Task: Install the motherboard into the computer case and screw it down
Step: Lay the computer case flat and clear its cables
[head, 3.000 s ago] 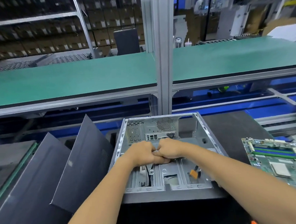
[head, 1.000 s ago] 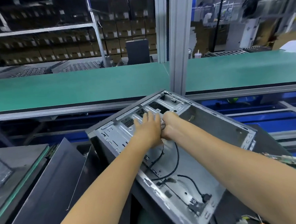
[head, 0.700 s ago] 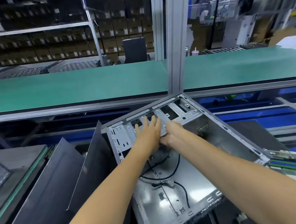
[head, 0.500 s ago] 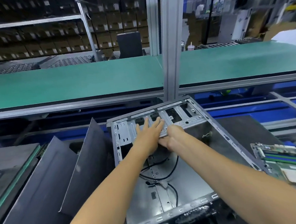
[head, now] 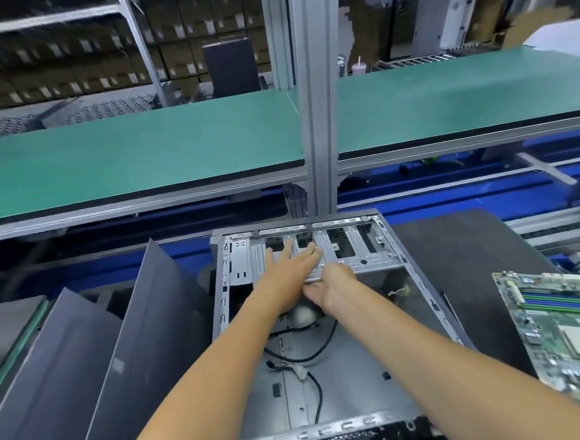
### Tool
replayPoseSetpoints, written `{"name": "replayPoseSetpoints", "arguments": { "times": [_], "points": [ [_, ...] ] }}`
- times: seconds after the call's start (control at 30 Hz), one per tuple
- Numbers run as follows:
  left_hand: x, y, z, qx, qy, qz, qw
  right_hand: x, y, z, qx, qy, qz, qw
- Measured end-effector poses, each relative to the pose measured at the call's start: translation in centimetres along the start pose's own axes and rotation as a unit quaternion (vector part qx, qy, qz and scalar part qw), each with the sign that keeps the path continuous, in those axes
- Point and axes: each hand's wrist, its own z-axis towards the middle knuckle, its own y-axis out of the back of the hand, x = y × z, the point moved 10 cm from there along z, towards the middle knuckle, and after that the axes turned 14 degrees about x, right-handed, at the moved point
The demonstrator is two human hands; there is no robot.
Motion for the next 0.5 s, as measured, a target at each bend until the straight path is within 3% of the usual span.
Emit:
{"name": "replayPoseSetpoints", "arguments": {
  "times": [0.5],
  "points": [
    [-0.6, 1.3, 2.5, -0.006, 0.002, 0.012, 1.000, 1.7, 0.8, 3.0, -0.016, -0.005, 0.012, 1.000]
  ]
}}
